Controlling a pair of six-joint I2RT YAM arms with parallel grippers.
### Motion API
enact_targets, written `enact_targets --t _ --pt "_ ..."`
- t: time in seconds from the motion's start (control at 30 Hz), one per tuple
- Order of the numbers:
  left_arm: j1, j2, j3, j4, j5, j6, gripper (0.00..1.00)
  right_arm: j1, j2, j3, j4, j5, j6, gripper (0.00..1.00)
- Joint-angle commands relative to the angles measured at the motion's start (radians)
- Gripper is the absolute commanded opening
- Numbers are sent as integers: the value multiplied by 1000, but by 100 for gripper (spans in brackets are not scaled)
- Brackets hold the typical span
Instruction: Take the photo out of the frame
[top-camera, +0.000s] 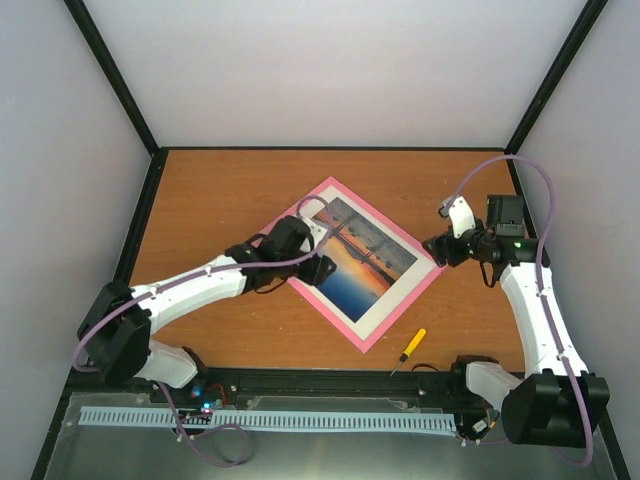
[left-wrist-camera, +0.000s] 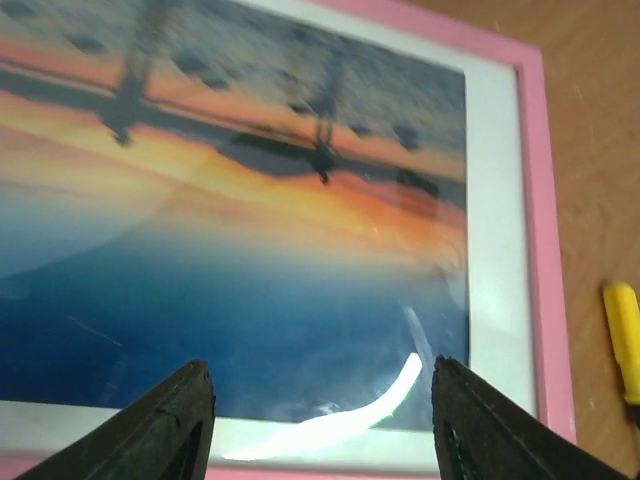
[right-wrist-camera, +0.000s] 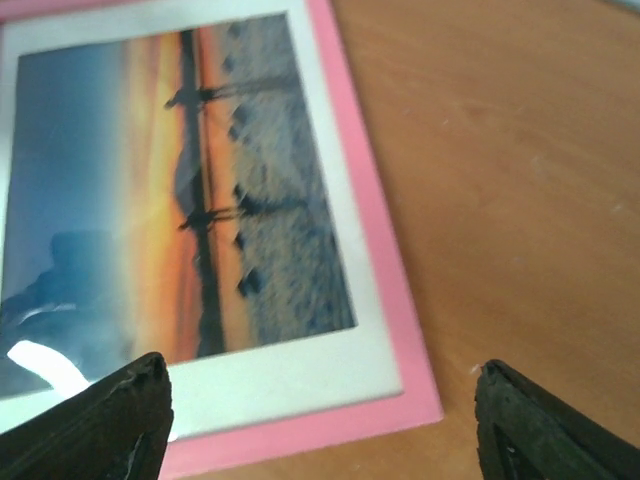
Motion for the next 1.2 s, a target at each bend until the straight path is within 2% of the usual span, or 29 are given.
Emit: enact_targets --t 0.0,0.17,0.3,0.53,0.67,0.93,1.03,1.17 --pt "-70 31 -27 26 111 -33 59 19 -7 9 -204 -57 -197 77" --pt "-117 61 -71 40 142 -27 53 44 3 -27 -309 -66 -348 63" --pt "-129 53 -122 51 139 -30 53 132 5 -84 -309 2 -411 57" --pt "-134 -20 -203 45 92 -42 64 317 15 -216 -191 109 -448 61" --pt "-135 -72 -249 47 64 -84 67 413 71 -262 -109 193 -430 61" --pt "-135 -97 -259 -3 -69 -210 78 423 196 -251 26 286 -379 60" --pt "-132 -82 -252 -14 -97 -235 94 420 257 -237 80 353 -345 60" --pt "-116 -61 -230 -26 -112 -273 97 393 332 -209 151 439 -312 61"
